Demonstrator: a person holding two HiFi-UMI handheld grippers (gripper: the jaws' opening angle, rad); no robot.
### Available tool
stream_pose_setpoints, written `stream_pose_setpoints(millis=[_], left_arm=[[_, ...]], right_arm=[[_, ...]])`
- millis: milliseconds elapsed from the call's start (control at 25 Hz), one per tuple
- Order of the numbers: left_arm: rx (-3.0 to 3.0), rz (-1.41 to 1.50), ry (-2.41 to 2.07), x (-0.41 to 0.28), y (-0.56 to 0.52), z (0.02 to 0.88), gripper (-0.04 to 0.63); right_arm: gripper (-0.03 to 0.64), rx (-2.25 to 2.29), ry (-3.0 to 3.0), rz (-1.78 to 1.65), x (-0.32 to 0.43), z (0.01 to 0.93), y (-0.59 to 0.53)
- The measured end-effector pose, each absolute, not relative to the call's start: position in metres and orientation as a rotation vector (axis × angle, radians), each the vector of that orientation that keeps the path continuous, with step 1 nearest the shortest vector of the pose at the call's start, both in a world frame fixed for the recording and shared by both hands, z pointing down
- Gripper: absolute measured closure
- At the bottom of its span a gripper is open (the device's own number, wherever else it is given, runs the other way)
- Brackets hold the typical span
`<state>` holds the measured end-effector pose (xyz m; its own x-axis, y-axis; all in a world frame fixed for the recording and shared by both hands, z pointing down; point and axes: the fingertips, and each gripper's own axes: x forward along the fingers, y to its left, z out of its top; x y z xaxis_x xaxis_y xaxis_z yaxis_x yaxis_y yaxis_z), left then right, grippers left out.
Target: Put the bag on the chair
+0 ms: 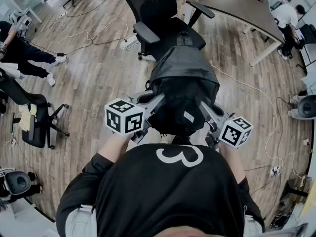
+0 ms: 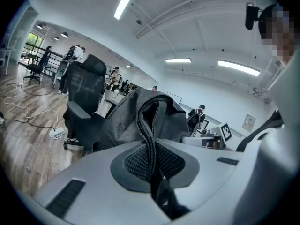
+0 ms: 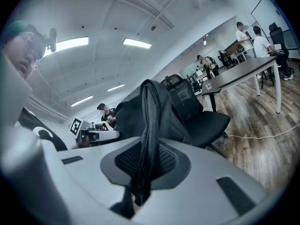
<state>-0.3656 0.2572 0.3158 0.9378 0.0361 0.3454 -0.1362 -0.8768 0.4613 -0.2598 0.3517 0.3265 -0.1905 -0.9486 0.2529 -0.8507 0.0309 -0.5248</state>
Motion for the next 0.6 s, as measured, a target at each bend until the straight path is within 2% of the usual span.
stream_pose_setpoints(millis=[600], left_arm=[[2.607, 0.489, -0.101, -0.315, 0.238, 0.315, 0.561]], right_arm=[[0.565, -1.859, 2.152, -0.868, -0.205, 0.329, 0.327]])
